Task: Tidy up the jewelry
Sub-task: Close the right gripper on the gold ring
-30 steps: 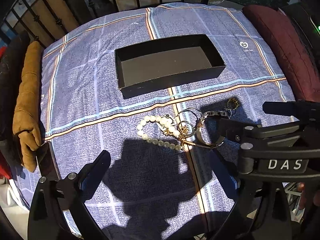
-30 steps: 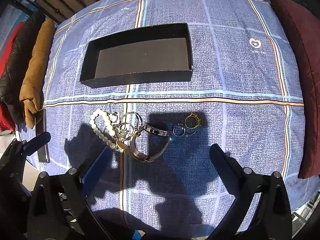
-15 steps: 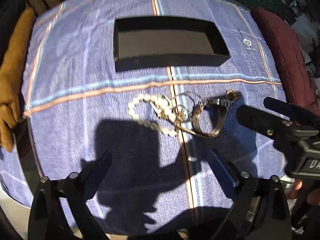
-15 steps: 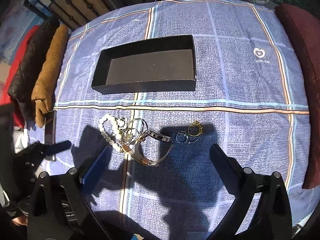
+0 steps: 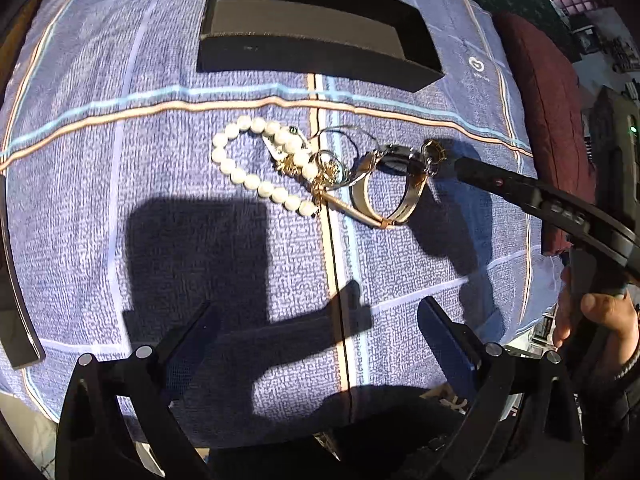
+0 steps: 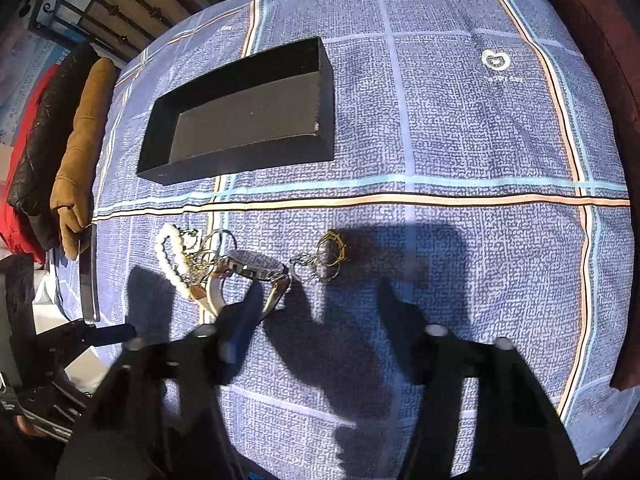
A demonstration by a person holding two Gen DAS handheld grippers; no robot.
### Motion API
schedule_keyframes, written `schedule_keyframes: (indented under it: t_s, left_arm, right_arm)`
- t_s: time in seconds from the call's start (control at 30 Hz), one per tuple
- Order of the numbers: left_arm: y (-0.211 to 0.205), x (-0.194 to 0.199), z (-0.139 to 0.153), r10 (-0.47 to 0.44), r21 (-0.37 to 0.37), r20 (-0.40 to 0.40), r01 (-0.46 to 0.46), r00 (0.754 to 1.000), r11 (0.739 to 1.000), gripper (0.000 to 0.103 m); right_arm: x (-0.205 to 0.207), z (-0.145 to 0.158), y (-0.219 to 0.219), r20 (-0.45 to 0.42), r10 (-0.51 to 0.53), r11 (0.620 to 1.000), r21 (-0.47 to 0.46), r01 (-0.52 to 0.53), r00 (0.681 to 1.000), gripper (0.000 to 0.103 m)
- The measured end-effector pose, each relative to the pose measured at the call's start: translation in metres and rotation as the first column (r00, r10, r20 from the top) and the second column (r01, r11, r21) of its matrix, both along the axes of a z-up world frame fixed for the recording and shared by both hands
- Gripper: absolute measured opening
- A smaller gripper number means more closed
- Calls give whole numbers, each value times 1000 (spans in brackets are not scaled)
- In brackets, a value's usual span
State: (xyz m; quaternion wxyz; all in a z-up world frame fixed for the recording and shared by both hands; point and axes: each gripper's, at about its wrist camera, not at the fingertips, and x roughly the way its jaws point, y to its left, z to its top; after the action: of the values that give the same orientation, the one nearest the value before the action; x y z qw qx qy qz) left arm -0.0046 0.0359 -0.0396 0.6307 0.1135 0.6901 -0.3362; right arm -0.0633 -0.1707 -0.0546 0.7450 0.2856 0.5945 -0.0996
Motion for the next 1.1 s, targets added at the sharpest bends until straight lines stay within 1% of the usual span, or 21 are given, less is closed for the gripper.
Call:
schedule_keyframes:
  t_s: [0.03,0.07,0.1,0.13,0.17,0.2,0.23,0.27,0.3,0.33,0.4,0.47,0.53,0.6,0.67,0.77,0.93,1.0,1.03,1.07,1.1]
  left_arm:
    - [-1,1,7,-9,-4,81,9,997,1000,96]
    - [-2,3,13,-10,-27,146,14,989,1000,96]
    - [-1,7,17,4,-46,203,5,979,999,96]
    - [-1,14,19,33,-56,241,-20,970,998,96]
    - [-2,24,16,60,-86,218,-42,974,995,96]
    - [-4,34,10,92,-99,184,-75,979,992,96]
    - [-10,41,4,120,-98,171,-105,978,990,96]
    - [-9,46,1,135,-99,175,-119,975,988,96]
    - [-9,49,-2,144,-97,174,-128,974,987,96]
    - [-9,52,-5,145,-90,171,-131,975,987,96]
    - [-7,55,-7,139,-83,186,-126,973,989,96]
    - [2,58,-4,135,-86,201,-120,970,989,96]
    - [4,60,-7,142,-86,196,-128,970,988,96]
    - [16,62,-12,139,-82,191,-125,972,989,96]
    - [15,63,-13,125,-70,202,-113,971,991,96]
    - [15,66,-17,106,-57,207,-96,973,994,95]
    - [12,73,-18,135,-80,198,-121,971,989,93]
    - [3,75,-20,124,-84,190,-110,974,990,87]
    - [-3,76,-21,110,-93,177,-95,978,991,75]
    - [-8,76,-22,94,-103,166,-78,982,992,61]
    - [-17,76,-24,73,-98,156,-58,985,993,51]
  right_arm:
    - [3,-3,-2,-1,-3,1000,0,3,1000,42]
    - [5,-6,-4,15,-3,1000,22,3,1000,40]
    - [7,-7,-5,20,-2,1000,16,1,1000,37]
    - [10,-8,-4,31,10,1000,10,-10,999,35]
    - [14,-8,-2,44,27,1000,9,-27,999,32]
    - [17,-9,0,49,37,999,2,-37,998,32]
    - [21,-11,2,50,44,999,-3,-44,998,32]
    - [25,-14,4,40,50,999,-3,-50,998,31]
    - [28,-19,3,12,56,998,-14,-56,998,25]
    - [30,-24,3,-3,58,998,-18,-58,998,22]
    - [32,-30,1,-16,52,998,-25,-52,999,9]
    - [32,-32,2,-17,60,998,-30,-61,998,9]
    - [32,-30,4,-11,70,997,-41,-70,997,8]
    - [30,-30,3,-6,59,997,-38,-60,998,8]
    - [27,-28,0,5,41,999,-28,-41,999,8]
    - [20,-17,-7,38,25,999,-24,-24,999,8]
    - [9,-7,-10,58,18,1000,-16,-17,998,8]
    - [7,-6,-9,60,14,1000,-10,-13,998,8]
    - [6,-6,-9,60,14,1000,-12,-13,998,8]
    - [4,-6,-10,58,15,1000,-9,-14,998,8]
    - [3,-5,-10,59,13,1000,-7,-13,998,9]
